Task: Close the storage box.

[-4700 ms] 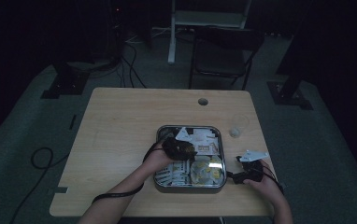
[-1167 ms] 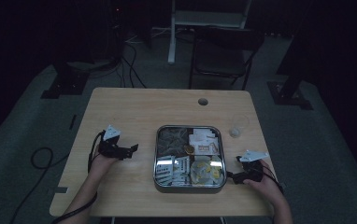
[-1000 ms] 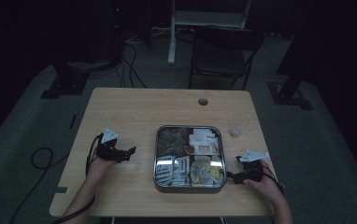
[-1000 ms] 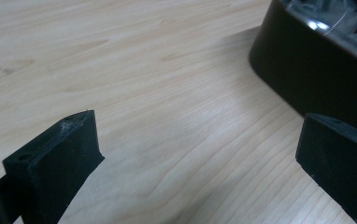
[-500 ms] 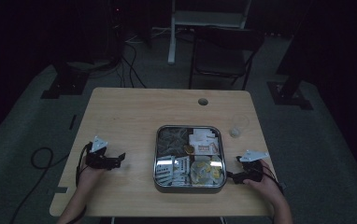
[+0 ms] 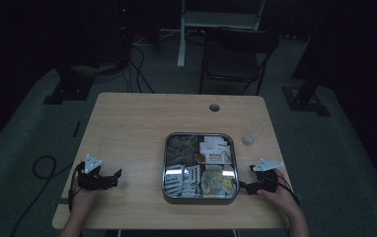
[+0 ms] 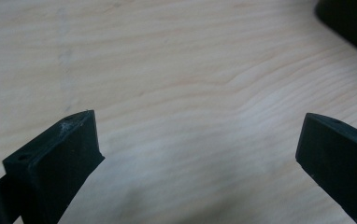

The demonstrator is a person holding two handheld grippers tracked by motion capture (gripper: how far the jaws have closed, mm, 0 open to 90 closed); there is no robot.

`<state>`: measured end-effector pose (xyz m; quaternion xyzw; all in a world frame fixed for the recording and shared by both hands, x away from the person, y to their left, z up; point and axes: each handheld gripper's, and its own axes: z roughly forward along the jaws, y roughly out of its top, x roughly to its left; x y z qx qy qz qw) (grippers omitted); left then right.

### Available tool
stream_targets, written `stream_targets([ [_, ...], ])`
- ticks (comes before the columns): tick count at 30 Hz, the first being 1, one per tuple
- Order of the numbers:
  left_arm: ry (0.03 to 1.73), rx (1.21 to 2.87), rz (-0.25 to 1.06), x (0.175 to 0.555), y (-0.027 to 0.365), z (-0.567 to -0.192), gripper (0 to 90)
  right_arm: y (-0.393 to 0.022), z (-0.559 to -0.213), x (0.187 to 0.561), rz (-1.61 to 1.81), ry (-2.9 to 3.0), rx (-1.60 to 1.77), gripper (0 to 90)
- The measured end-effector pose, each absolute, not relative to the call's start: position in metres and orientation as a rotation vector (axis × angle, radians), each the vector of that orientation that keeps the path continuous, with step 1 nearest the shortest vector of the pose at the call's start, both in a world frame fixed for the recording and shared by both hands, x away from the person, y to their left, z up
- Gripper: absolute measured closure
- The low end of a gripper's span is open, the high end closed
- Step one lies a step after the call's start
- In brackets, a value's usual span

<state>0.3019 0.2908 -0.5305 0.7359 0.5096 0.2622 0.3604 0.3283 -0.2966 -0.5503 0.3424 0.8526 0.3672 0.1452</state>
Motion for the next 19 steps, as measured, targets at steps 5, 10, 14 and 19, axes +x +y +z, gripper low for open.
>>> stream_targets([
  [5,1.331,1.888,0.691,0.294,0.296,-0.532,0.4,-0.297,-0.550,0.328,1.057,2.456,0.986,12.7],
  [10,1.376,1.870,0.766,0.291,0.302,-0.534,0.4,-0.297,-0.550,0.328,1.059,2.455,0.987,12.7],
  [14,1.399,1.845,0.775,0.290,0.305,-0.533,0.4,-0.297,-0.550,0.328,1.059,2.455,0.986,12.7],
  [19,1.410,1.851,0.757,0.290,0.304,-0.534,0.4,-0.297,-0.550,0.328,1.059,2.455,0.987,12.7],
])
